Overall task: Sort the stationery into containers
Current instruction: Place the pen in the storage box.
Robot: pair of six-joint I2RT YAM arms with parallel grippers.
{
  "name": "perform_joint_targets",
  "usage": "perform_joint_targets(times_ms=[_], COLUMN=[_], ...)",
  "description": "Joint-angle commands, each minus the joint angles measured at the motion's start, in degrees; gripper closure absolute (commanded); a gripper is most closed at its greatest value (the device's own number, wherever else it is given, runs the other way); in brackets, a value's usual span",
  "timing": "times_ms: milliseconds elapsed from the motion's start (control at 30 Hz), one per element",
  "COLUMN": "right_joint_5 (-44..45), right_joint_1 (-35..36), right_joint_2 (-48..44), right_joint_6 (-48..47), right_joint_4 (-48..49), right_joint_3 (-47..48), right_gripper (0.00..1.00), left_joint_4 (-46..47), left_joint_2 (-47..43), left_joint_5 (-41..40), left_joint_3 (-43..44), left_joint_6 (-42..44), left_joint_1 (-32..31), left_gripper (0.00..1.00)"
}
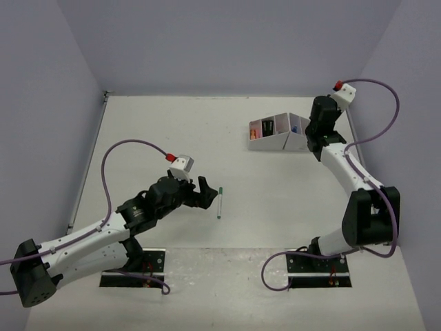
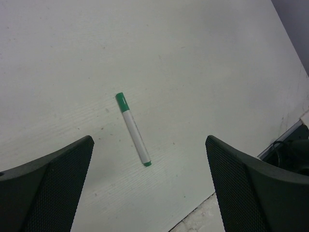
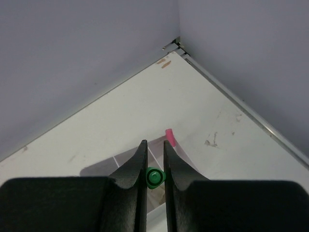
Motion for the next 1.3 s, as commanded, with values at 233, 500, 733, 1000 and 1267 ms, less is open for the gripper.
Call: perform_joint_targets(times_ms=[233,500,733,1000,1267], right_joint_5=[-2.4,-7.3,-7.7,-10.2,-12.3], right_joint_1=[-6.2,-6.4,-6.5,-6.5,5.5], right_joint_2=[11.6,16.6,18.4,17.4,1.4], right_joint_6=[-1.9,0.8,4.2,4.6,2.0], right_joint_4=[1.7,-4.5,-9.0,-15.2,-15.9], right_joint_3=[7.3,11.1,12.0,16.1,13.4], right_gripper=[1.0,0.94,0.64,0.4,0.39], left_joint_4=[2.3,3.9,4.1,7.6,8.4], left_joint_2=[5.4,7.8,10.6,16.1,24.3], left_joint_5=[1.6,2.3,3.4,4.0,0.3], left_joint_3=[-1.2,-1.3,-0.8,-0.5,3.5], left_joint_6=[-2.5,-3.0,-2.8,-2.5,-3.7], left_joint_1=[0.0,0.0,0.0,-0.9,-4.0], left_gripper=[0.0,0.0,0.0,0.0,0.1])
